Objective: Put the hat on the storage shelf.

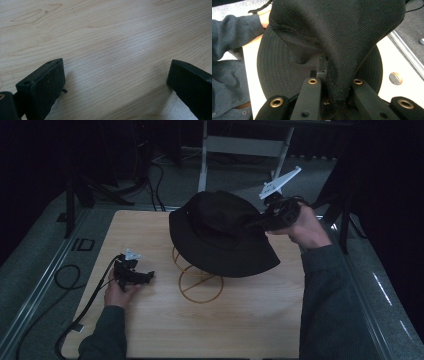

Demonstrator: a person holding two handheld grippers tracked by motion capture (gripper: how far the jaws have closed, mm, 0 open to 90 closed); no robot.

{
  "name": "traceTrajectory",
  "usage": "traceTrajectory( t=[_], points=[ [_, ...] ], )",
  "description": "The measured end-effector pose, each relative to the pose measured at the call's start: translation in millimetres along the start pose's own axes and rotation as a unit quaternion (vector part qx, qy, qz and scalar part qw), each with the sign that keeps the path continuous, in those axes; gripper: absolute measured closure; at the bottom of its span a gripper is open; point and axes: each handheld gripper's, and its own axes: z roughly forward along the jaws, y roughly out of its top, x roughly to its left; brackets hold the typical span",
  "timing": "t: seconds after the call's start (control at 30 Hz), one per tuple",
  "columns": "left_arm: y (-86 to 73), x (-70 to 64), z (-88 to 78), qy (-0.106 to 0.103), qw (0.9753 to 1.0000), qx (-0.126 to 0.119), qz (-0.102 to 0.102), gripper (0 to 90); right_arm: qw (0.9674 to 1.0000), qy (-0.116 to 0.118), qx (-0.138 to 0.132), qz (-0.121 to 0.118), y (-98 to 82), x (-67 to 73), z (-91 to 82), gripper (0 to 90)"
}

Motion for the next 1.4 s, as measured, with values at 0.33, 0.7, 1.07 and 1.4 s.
traceTrajectory(
  t=[0.33, 0.7, 1.07, 1.4],
  points=[
    [0.0, 0.0, 0.1, 0.0, 1.0, 0.0, 0.0, 2.0, 0.9994, 0.017, 0.028, -0.007, 5.1, 6.3, 27.7, 80.6],
    [0.0, -0.2, 0.2, 0.0, 1.0, -0.001, -0.001, 2.0, 0.9971, 0.033, 0.066, -0.02, 13.2, 20.0, 59.9, 65.9],
    [-0.1, -0.2, 0.3, 0.0, 1.0, -0.002, -0.001, 2.0, 0.9985, -0.003, 0.05, -0.024, 24.8, 31.5, 72.4, 53.1],
    [-0.1, -0.2, 0.2, 0.0, 1.0, -0.002, -0.001, 2.0, 0.9979, -0.03, 0.055, 0.018, 26.6, 27.6, 76.9, 31.4]
  ],
)
